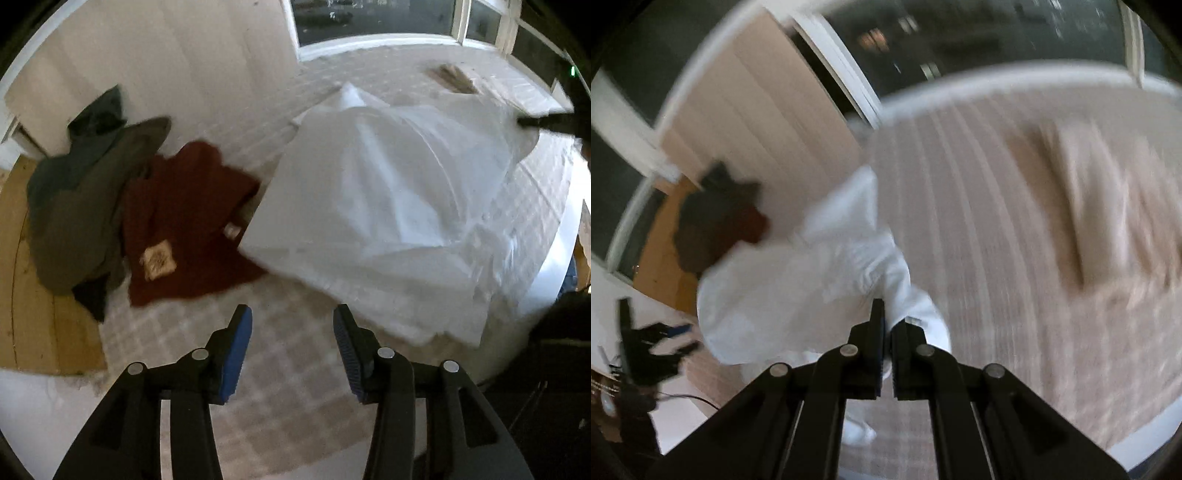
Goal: Fold clothes
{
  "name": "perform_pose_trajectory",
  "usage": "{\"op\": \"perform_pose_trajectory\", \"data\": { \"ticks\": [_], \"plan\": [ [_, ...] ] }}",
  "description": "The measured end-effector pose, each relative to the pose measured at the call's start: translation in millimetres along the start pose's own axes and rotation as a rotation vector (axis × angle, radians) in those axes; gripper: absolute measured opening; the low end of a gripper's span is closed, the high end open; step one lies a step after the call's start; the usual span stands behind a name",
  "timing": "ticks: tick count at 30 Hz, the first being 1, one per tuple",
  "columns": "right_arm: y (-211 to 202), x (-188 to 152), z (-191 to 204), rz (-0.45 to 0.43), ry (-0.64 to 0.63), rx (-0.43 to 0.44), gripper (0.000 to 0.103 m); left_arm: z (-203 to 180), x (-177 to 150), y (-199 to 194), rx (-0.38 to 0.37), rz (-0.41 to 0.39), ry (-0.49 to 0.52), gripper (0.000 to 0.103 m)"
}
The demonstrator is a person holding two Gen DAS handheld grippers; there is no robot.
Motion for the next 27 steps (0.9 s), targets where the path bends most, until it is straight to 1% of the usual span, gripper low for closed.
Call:
{"op": "perform_pose_trajectory", "data": {
  "ticks": [2, 4, 5, 6, 7, 9, 10, 12, 14, 15, 16, 17, 18, 19, 21, 23, 25, 27],
  "plan": [
    [17, -17, -16, 0.025, 0.056, 0.0, 0.003, 11, -1, -10, 0.032, -0.001, -0.003, 0.044],
    [28, -25, -24, 0.034, 0.102, 0.025, 0.006, 21, 14, -19, 0.064, -0.034, 0.009, 0.044],
    [32, -28, -27, 0.035, 0.123, 0.042, 0.006, 25, 24, -24, 0.077, -0.056, 0.016, 0.044],
    [36, -29, -29, 0.036, 0.134, 0.047, 0.013, 24, 35, -27, 0.078, -0.078, 0.029, 0.044],
    [41, -29, -30, 0.04, 0.13, 0.028, 0.022, 19, 48, -29, 0.073, -0.104, 0.055, 0.044],
    [54, -28, -31, 0.06, 0.135, -0.023, 0.054, 9, 74, -31, 0.062, -0.155, 0.108, 0.045],
    [61, -28, -33, 0.064, 0.153, -0.028, 0.057, 2, 87, -30, 0.053, -0.176, 0.132, 0.045],
    [72, -25, -36, 0.047, 0.197, 0.004, 0.057, -12, 113, -25, 0.025, -0.212, 0.176, 0.045],
    [82, -21, -36, 0.018, 0.237, 0.047, 0.057, -22, 130, -14, -0.01, -0.216, 0.201, 0.045],
    [85, -19, -34, 0.001, 0.236, 0.063, 0.048, -25, 136, -7, -0.021, -0.209, 0.208, 0.045],
    [87, -14, -29, -0.011, 0.22, 0.066, 0.031, -27, 143, 1, -0.032, -0.203, 0.215, 0.045],
    [86, -8, -21, -0.015, 0.185, 0.056, 0.006, -28, 146, 7, -0.033, -0.195, 0.221, 0.045],
    [80, -1, -14, -0.025, 0.142, 0.035, 0.005, -28, 146, 8, -0.031, -0.195, 0.22, 0.045],
    [69, 10, -6, -0.057, 0.091, 0.002, 0.005, -26, 145, 8, -0.034, -0.197, 0.21, 0.045],
    [34, 42, 14, -0.154, -0.014, -0.044, 0.005, -23, 144, 5, -0.045, -0.204, 0.189, 0.045],
    [-10, 82, 40, -0.252, -0.083, -0.042, 0.005, -18, 139, 2, -0.049, -0.218, 0.169, 0.045],
    [-54, 117, 75, -0.334, -0.176, -0.054, 0.005, -15, 134, 0, -0.052, -0.232, 0.153, 0.045],
    [-104, 147, 121, -0.433, -0.284, -0.073, 0.005, -14, 129, -10, -0.064, -0.258, 0.14, 0.045]
  ]
}}
Point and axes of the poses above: each gripper's, at about its wrist camera, not at the fingertips, and y roughly the way its jaws point, z to its left, x to its top, the point moved 5 cm from there along y, roughly the way its jaws point, and after that the axes turned 1 degree about y, right-handed, at the moved point
